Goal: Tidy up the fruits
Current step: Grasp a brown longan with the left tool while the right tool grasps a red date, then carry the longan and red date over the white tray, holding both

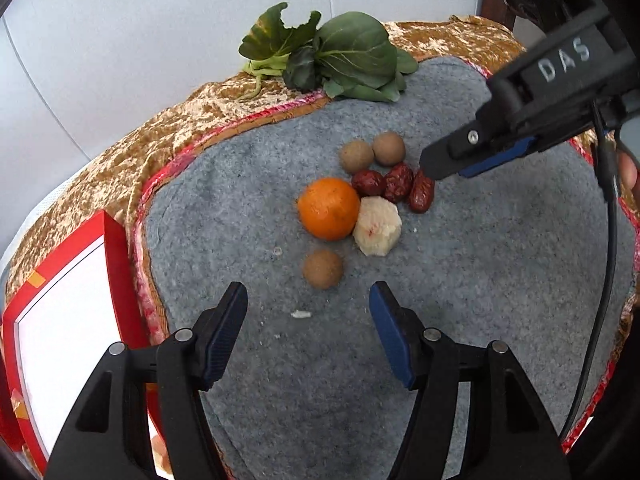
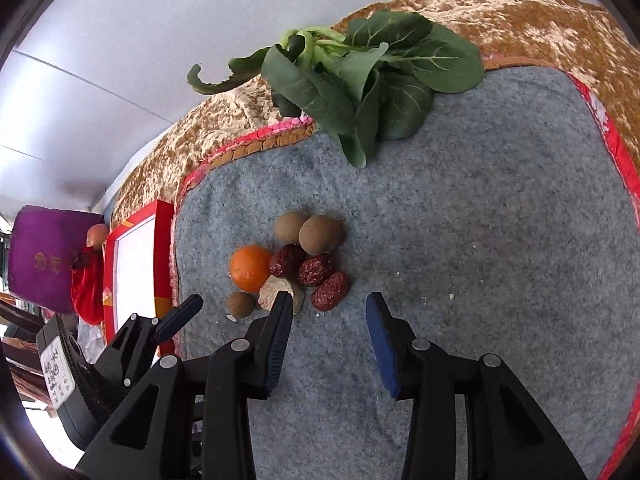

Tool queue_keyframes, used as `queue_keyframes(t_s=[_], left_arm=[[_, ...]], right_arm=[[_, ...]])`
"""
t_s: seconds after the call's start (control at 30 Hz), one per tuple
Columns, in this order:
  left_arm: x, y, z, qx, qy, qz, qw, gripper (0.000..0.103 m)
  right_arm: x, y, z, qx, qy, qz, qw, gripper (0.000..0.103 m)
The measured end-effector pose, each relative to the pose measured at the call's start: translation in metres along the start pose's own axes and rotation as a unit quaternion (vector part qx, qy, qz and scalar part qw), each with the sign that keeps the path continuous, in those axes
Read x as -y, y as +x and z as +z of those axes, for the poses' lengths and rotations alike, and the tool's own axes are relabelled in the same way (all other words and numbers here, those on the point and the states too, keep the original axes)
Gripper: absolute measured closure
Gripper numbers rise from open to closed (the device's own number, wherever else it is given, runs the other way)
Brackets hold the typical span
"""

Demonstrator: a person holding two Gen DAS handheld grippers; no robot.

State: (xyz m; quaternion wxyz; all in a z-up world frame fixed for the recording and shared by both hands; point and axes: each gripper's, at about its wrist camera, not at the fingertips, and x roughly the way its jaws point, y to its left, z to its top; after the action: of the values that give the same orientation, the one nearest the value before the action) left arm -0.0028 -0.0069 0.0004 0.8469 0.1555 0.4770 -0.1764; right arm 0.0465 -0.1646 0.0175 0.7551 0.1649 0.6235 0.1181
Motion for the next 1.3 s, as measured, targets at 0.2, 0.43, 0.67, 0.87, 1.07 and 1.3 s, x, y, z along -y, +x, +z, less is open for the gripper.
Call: queue_keyframes(t_s=[0.2, 0.43, 0.67, 0.87, 1.07, 1.3], left_arm=[[0.004, 0.005, 0.008, 0.003, 0.035, 0.004, 0.9994, 0.041], [0.009, 0.013, 0.012, 0.000, 0.047, -0.003, 0.9989, 0.060], [0.005, 0.022, 0.010, -0.007, 0.038, -0.028, 0.9989, 0.075], [-0.005, 0.020, 0.006, -0.004, 0.012, -0.044, 0.9989, 0.084], [-0.010, 0.013, 0.004, 0.001, 0.006, -0.039, 0.9992, 0.084], [-0.036, -0.029, -0.010, 0.012, -0.043, 0.002, 0.9990, 0.084]], right_arm=[[0.002, 0.012, 0.002, -0.013, 0.019, -0.024, 0.999, 0.066], [-0.012, 0.027, 0.003, -0.016, 0.009, -0.037, 0.999, 0.075], [-0.035, 0.045, -0.004, -0.010, -0.053, -0.100, 0.994, 0.081], [-0.036, 0.037, -0.007, -0.007, -0.056, -0.091, 0.994, 0.087], [-0.034, 0.007, -0.010, 0.022, -0.056, -0.054, 0.997, 0.087], [-0.068, 0.002, -0.022, 0.054, -0.125, -0.046, 0.990, 0.087]])
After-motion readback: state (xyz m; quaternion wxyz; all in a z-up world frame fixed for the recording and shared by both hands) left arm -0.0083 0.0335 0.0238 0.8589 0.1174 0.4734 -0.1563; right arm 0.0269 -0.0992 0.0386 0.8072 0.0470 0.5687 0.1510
